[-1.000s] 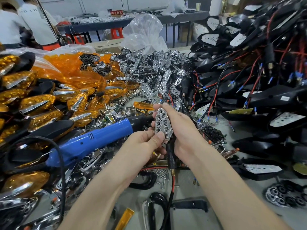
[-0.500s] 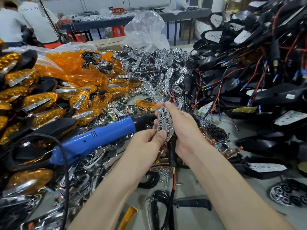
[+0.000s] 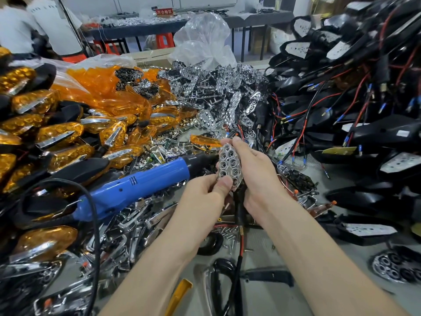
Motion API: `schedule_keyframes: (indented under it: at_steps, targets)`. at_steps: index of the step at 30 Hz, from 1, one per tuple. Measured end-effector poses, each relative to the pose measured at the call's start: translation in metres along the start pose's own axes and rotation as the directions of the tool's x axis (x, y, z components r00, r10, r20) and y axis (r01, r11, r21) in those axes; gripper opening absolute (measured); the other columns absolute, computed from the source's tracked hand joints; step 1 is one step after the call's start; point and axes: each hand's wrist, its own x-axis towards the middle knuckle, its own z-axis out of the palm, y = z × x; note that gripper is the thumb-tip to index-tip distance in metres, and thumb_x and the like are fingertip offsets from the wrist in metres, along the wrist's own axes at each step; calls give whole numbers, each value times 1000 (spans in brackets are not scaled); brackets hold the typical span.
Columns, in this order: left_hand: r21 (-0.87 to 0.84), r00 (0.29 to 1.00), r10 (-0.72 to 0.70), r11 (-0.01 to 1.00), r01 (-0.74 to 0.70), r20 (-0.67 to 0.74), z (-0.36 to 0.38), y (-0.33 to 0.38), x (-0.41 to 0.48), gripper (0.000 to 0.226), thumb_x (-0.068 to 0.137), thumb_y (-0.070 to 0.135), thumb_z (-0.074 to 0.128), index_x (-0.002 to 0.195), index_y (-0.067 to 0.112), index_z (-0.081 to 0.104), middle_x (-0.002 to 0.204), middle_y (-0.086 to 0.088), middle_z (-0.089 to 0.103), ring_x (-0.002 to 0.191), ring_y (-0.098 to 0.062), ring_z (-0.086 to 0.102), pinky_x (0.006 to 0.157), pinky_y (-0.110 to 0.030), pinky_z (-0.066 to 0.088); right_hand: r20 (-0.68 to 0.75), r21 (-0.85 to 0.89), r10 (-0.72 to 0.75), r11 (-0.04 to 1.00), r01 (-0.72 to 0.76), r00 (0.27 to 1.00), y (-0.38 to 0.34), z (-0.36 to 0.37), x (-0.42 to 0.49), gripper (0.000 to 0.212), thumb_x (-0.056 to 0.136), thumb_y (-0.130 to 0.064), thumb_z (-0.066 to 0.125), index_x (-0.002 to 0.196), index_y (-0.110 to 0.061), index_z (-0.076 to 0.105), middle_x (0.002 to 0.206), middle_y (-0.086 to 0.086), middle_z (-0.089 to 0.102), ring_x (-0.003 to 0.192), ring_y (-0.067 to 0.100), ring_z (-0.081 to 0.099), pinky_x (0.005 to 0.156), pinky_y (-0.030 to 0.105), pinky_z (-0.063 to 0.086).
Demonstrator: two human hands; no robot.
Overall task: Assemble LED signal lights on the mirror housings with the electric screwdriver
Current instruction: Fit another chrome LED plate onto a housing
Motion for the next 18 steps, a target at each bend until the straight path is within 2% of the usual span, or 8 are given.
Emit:
schedule_keyframes:
  at_steps: [3, 5, 8, 10, 12, 15, 18]
  targets:
    - [4, 1000, 1, 1000, -1, -28, 1, -2, 1, 28, 100, 33, 56, 83, 15, 69, 65, 0, 62, 60, -4, 53, 66, -30, 42, -2, 16, -23, 1000, 23, 1000, 1, 1, -1, 36, 105, -31, 56, 79, -21, 78, 73, 0, 73, 57, 11, 65, 51, 21, 53]
    - [-121, 1000, -19, 992, 20, 15, -1, -3, 3, 25, 100, 30, 57, 83, 18, 71, 69, 3, 68, 67, -4, 60, 72, -30, 45, 10, 37, -19, 999, 18, 1000, -2, 0, 0, 31, 106, -31, 55, 88, -18, 77, 79, 3, 72, 55, 11, 64, 48, 21, 51]
    - [-351, 991, -35, 933, 80, 131, -5, -3, 7, 21, 97, 26, 59, 81, 15, 69, 71, 3, 65, 72, -13, 60, 75, -34, 50, 47, 21, 35, 999, -36, 998, -10, -4, 0, 30, 105, -37, 55, 100, -18, 78, 94, 7, 68, 56, 13, 62, 43, 22, 48]
    - [-495, 969, 7, 861, 120, 247, -10, -2, 8, 17, 94, 25, 62, 84, 12, 66, 73, 1, 62, 71, -15, 59, 68, -28, 52, 85, 44, 64, 997, -68, 994, -14, -8, 0, 32, 104, -40, 55, 103, -20, 80, 89, 2, 72, 53, 12, 63, 39, 22, 45]
    - [-585, 940, 67, 797, 152, 334, -17, 0, 8, 15, 91, 23, 61, 86, 11, 68, 76, -1, 61, 73, -15, 61, 66, -25, 53, 137, 114, 53, 991, -68, 989, -18, -10, -1, 33, 104, -40, 55, 96, -22, 81, 87, -2, 75, 56, 12, 66, 39, 23, 46]
    - [-602, 911, 115, 782, 162, 395, -25, 0, 10, 16, 90, 26, 60, 85, 17, 72, 82, -3, 63, 79, -17, 62, 71, -28, 54, 193, 200, 22, 978, -61, 981, -20, -10, -1, 33, 105, -38, 53, 97, -20, 79, 85, -3, 75, 63, 11, 71, 43, 24, 51]
    - [-599, 895, 138, 784, 162, 423, -27, -1, 10, 16, 89, 29, 62, 90, 15, 70, 86, -3, 62, 82, -17, 62, 74, -29, 54, 220, 267, 10, 961, -70, 975, -20, -10, 0, 34, 106, -38, 52, 94, -20, 79, 81, -3, 74, 71, 11, 75, 54, 23, 57]
